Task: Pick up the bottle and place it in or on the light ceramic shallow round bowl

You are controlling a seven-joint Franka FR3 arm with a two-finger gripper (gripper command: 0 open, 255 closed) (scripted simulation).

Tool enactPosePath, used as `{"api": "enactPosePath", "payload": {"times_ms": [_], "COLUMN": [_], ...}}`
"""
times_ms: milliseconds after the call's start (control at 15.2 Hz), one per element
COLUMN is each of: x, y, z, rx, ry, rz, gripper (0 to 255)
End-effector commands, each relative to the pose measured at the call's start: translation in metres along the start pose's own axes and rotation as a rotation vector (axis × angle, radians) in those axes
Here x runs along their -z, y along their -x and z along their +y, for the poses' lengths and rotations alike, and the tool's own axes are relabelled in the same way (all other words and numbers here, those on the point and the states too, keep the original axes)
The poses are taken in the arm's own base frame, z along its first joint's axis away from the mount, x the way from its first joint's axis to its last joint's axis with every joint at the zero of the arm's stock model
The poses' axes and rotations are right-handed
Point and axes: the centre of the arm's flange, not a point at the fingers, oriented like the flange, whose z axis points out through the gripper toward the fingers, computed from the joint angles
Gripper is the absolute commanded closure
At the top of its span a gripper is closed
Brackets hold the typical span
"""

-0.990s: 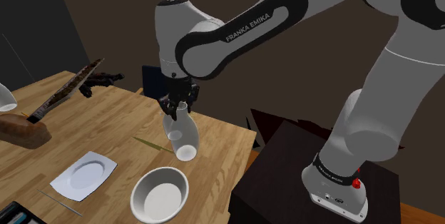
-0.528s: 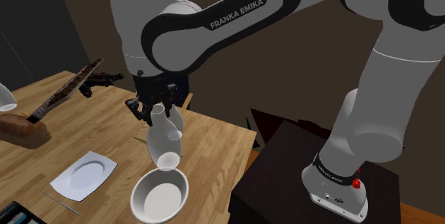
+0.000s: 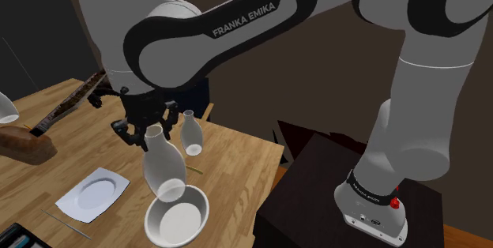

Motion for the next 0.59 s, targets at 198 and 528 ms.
{"api": "enactPosePath", "payload": {"times_ms": [198, 528], "x": [-0.026, -0.053], "y": [0.002, 0.003], "z": [0.0, 0.0], "rx": [0.0, 0.0], "ry": [-0.001, -0.001], "rz": [0.001, 0.001], "gripper": [255, 255]}}
